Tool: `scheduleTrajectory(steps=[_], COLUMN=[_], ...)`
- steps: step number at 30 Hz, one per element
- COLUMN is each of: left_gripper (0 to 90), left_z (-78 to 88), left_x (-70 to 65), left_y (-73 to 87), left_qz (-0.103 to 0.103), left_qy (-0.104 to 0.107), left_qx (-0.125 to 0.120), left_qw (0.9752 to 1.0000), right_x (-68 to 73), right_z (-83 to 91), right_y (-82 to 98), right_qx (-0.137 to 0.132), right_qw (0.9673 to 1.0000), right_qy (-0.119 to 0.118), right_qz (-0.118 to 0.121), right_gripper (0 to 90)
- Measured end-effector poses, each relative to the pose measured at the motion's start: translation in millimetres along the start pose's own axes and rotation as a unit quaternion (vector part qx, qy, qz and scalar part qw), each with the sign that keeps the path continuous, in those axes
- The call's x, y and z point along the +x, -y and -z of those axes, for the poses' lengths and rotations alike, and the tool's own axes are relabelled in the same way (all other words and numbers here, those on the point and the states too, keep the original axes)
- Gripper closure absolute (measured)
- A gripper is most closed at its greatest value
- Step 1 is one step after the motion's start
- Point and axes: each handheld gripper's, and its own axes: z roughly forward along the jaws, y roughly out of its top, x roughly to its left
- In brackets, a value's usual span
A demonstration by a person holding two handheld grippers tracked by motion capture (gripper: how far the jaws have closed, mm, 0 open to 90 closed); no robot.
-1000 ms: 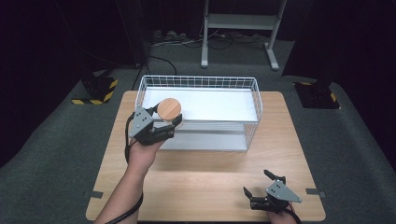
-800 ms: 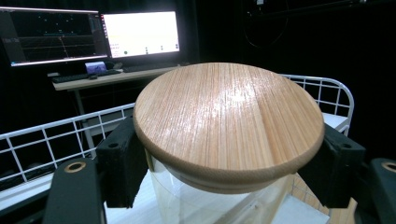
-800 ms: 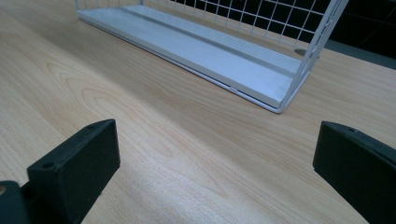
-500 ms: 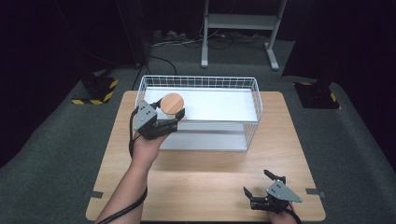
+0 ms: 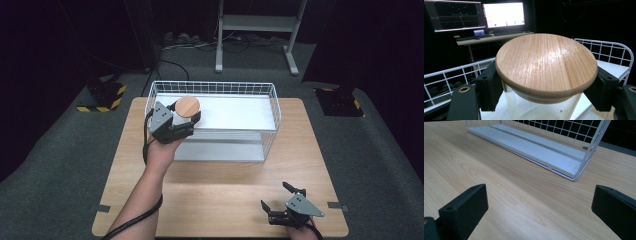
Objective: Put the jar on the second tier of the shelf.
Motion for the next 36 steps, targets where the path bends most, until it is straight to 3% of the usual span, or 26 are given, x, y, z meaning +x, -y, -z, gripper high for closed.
scheduleTrajectory(steps=[26,36], left_gripper=[25.9,25.8], left_z=[-23.6,-35.6], left_x=[3.4,3.2], left_y=[-0.4,0.2], left_qz=[0.004,0.018], left_qy=[0.000,0.008], left_qx=[0.017,0.023], left_qw=[0.9998,0.9995], right_x=[-0.5,-1.8], right_z=[0.2,1.0], right_y=[0.1,0.5], right_qx=[-0.001,-0.005], right_qw=[1.0000,0.9999], right_qy=[-0.004,-0.007], right_qz=[-0.001,-0.008], right_gripper=[0.0,0.0])
